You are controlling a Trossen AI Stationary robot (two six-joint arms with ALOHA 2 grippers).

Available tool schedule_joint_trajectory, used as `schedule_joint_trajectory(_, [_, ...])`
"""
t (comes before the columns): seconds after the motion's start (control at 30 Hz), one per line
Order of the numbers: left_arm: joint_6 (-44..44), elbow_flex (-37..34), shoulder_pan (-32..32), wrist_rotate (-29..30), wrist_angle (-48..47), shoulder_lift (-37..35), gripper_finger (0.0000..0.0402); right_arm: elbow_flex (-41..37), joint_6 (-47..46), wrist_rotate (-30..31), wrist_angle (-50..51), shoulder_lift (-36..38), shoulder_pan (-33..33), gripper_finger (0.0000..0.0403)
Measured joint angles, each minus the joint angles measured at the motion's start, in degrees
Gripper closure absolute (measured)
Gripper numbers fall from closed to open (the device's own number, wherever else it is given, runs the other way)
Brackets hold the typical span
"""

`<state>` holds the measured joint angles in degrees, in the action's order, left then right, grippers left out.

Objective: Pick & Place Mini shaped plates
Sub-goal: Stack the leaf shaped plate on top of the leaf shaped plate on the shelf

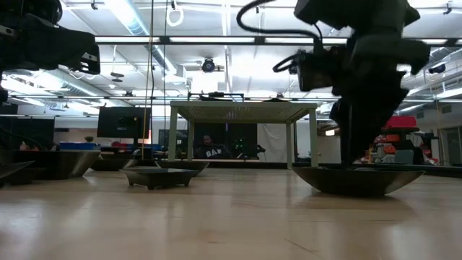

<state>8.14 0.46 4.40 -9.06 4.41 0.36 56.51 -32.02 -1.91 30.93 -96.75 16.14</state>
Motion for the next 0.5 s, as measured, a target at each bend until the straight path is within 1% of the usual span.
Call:
schedule_joint_trajectory(0.07, [0.0,0.0,0.0,0.0,0.0,0.0,0.0378,0.0,-0.1,0.9,-0.1,-0.8,0.2,0.0189])
schedule_joint_trajectory(0.2, [0.0,0.0,0.0,0.0,0.0,0.0,0.0378,0.0,-0.1,0.7,-0.5,-1.4,0.2,0.0182])
schedule_joint_trajectory(0.4, [0.0,0.0,0.0,0.0,0.0,0.0,0.0378,0.0,1.0,0.9,-1.0,-1.7,0.2,0.0185])
schedule_joint_trajectory(0.5, [0.0,0.0,0.0,0.0,0.0,0.0,0.0378,0.0,1.0,-1.0,-1.7,-3.7,0.2,0.0189])
